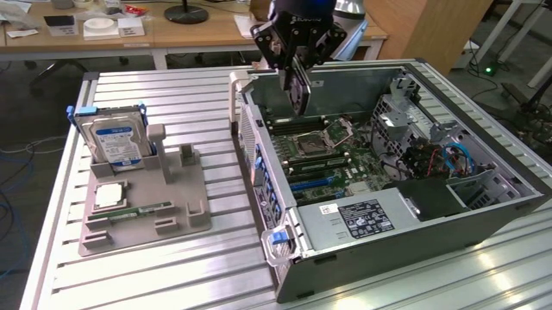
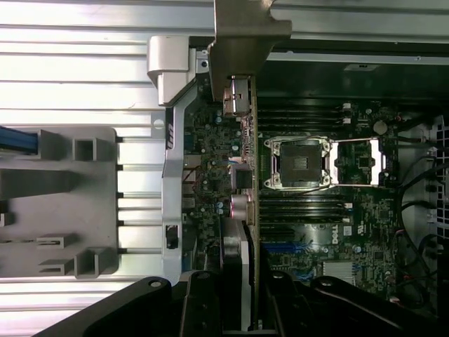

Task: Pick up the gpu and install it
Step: 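Pick up the gpu and move the gpu toward the slot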

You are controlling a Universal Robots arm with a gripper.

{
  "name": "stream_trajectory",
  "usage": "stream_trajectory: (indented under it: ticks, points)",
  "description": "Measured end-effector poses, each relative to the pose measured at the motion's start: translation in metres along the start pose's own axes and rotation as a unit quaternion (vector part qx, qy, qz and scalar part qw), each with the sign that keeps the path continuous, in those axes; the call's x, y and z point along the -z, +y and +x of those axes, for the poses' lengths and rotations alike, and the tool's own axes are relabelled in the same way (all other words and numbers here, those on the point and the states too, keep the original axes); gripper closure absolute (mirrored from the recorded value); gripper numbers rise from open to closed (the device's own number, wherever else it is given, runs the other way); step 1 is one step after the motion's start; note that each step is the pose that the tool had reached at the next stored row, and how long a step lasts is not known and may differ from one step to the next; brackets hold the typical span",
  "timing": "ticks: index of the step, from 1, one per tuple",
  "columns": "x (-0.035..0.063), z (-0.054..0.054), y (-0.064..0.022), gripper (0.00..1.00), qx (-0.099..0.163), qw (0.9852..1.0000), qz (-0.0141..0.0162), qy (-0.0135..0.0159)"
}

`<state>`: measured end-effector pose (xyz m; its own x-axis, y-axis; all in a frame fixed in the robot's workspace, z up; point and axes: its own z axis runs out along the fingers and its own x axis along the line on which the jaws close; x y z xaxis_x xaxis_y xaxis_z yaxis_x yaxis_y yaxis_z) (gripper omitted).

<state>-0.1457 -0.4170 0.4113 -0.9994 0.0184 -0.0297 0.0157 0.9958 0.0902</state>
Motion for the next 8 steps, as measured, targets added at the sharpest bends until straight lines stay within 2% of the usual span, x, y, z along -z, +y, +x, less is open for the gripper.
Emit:
stream_trajectory:
  ticks: [8]
  points:
    - [-0.0002,-0.0056,0.0001,0.72,0.000,1.0000,-0.0001,0.0000]
